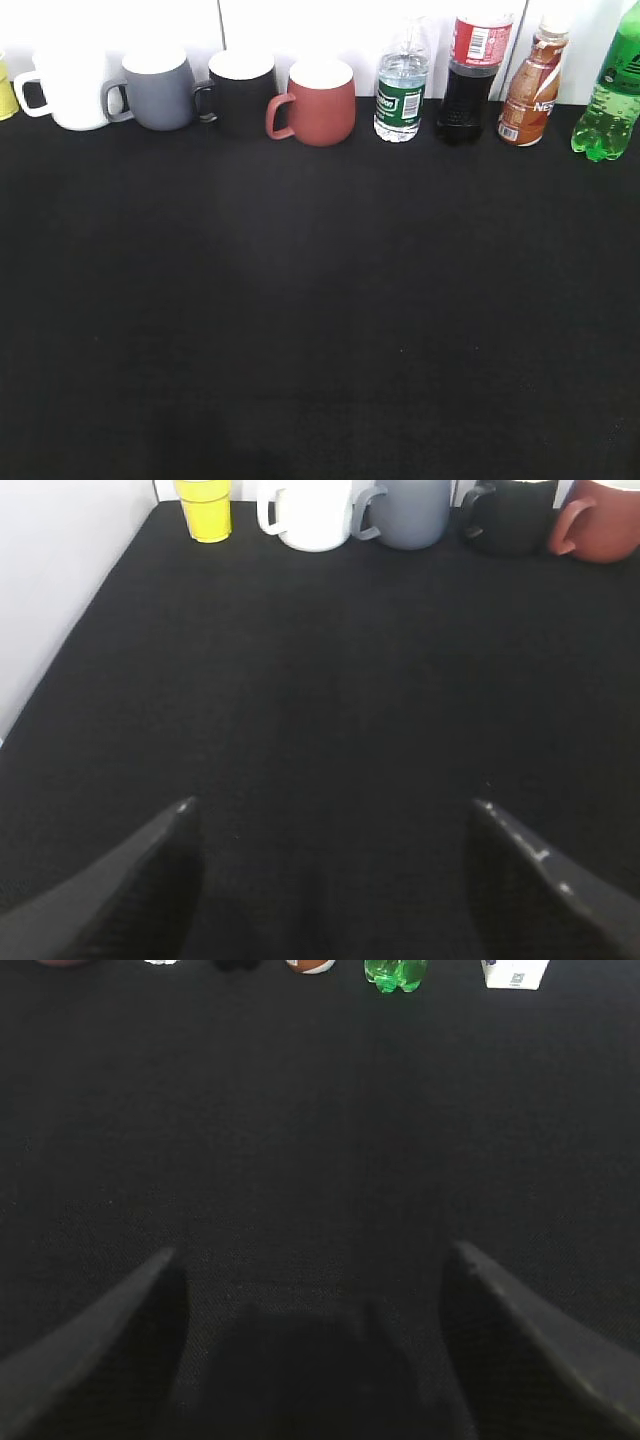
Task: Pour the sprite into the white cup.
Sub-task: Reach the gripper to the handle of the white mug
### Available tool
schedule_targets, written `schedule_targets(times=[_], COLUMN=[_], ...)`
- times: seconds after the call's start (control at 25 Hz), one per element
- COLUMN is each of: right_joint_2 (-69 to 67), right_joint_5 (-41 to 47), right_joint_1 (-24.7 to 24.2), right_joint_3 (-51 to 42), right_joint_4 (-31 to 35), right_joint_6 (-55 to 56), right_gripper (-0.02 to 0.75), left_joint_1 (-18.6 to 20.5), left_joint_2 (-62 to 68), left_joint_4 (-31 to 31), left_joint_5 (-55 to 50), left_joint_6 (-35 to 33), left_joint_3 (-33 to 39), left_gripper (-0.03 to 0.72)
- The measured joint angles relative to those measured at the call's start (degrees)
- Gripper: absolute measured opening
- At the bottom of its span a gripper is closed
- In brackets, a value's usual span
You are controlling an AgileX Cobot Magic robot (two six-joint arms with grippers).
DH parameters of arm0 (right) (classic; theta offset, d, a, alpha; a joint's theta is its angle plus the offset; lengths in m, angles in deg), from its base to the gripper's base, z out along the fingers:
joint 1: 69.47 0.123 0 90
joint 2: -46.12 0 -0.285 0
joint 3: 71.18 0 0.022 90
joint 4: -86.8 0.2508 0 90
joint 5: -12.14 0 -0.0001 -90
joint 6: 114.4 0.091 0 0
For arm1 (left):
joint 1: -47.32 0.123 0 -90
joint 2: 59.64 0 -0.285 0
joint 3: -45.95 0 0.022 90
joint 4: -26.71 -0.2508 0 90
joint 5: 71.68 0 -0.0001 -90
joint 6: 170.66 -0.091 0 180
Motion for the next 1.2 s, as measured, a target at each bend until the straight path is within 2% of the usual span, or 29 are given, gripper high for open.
schedule_targets(times=[0.24, 0.44, 0.52, 0.6, 0.72, 0.8, 0.92, 1.0, 1.12, 1.2], right_joint_2=[0.0, 0.0, 0.0, 0.0, 0.0, 0.0, 0.0, 0.0, 0.0, 0.0], right_joint_5=[0.0, 0.0, 0.0, 0.0, 0.0, 0.0, 0.0, 0.0, 0.0, 0.0], right_joint_1=[0.0, 0.0, 0.0, 0.0, 0.0, 0.0, 0.0, 0.0, 0.0, 0.0], right_joint_3=[0.0, 0.0, 0.0, 0.0, 0.0, 0.0, 0.0, 0.0, 0.0, 0.0], right_joint_4=[0.0, 0.0, 0.0, 0.0, 0.0, 0.0, 0.0, 0.0, 0.0, 0.0], right_joint_6=[0.0, 0.0, 0.0, 0.0, 0.0, 0.0, 0.0, 0.0, 0.0, 0.0], right_gripper=[0.586, 0.586, 0.586, 0.586, 0.586, 0.586, 0.586, 0.586, 0.586, 0.586], left_joint_1=[0.0, 0.0, 0.0, 0.0, 0.0, 0.0, 0.0, 0.0, 0.2, 1.7], left_joint_2=[0.0, 0.0, 0.0, 2.3, 15.0, 27.6, 49.4, 63.0, 80.2, 90.5], left_joint_4=[-0.3, 0.4, 0.0, -3.3, -3.8, -4.3, -3.6, 2.7, 5.7, 5.8], left_joint_5=[0.0, 2.0, 14.7, 31.8, 53.3, 67.0, 87.5, 99.5, 108.3, 111.3], left_joint_6=[0.0, 0.0, 0.0, 0.0, 0.0, 0.0, 0.0, 0.0, 0.0, 0.0], left_joint_3=[0.0, -0.7, -1.1, 1.6, 10.7, 13.8, 13.9, 13.8, 9.7, 3.0], left_gripper=[0.602, 0.562, 0.561, 0.561, 0.557, 0.514, 0.473, 0.471, 0.471, 0.471])
